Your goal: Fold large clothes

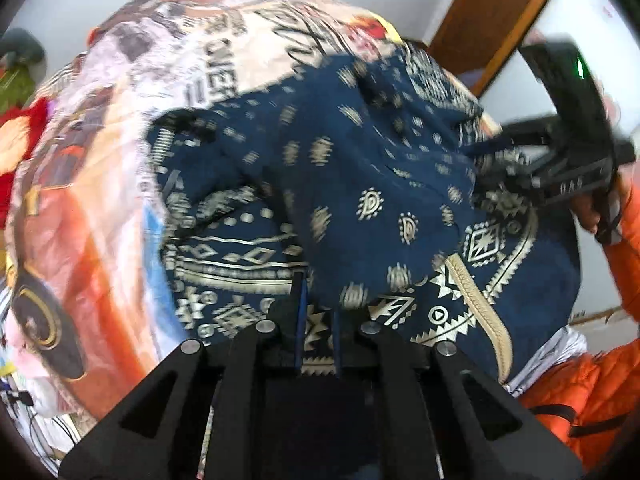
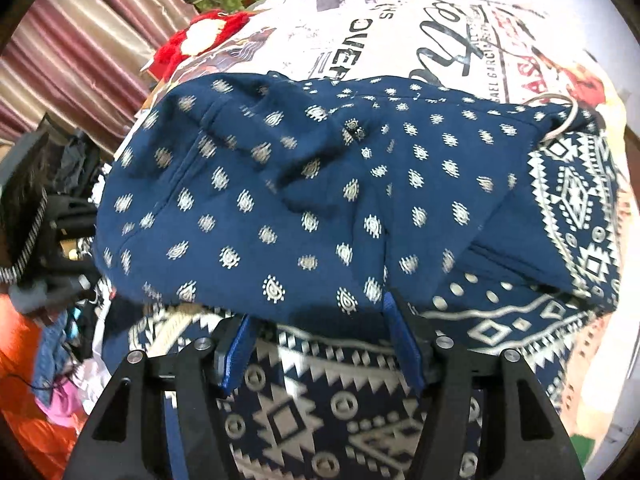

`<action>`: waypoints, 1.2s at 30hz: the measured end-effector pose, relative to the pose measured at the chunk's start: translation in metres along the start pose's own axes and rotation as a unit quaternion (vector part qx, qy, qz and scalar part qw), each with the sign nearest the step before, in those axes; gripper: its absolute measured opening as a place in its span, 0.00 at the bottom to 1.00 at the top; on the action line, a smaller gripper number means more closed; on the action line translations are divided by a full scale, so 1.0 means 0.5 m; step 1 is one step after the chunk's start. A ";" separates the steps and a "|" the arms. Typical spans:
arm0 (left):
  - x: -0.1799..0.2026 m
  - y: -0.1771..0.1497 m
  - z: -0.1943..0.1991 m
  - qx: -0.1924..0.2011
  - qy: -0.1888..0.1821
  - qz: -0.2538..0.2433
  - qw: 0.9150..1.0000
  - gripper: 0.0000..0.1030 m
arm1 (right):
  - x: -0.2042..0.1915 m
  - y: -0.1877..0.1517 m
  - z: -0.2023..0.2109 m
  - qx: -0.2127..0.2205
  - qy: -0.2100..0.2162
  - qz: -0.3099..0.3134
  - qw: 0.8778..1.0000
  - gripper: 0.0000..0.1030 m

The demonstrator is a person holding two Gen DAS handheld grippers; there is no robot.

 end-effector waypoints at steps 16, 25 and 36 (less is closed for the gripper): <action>-0.096 0.216 0.047 0.094 0.022 0.088 0.991 0.35 | 0.093 0.074 0.128 0.118 -0.011 -0.129 0.985 0.86; -0.090 0.218 0.057 0.104 -0.049 0.087 0.990 0.35 | 0.143 0.075 -0.031 0.003 -0.036 -0.152 0.988 0.86; -0.085 0.220 -0.035 0.068 0.053 0.056 0.995 0.60 | 0.148 0.032 -0.014 -0.038 -0.077 -0.067 0.994 0.96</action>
Point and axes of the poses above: each gripper's, at about its wrist camera, not at the fingertips, and z roughly against the way its jaws point, x to its right, y to its top, the point moved 2 cm from there along -z, roughly the way its jaws point, and after that the axes turned 6 degrees about y, right-handed, at the moved point
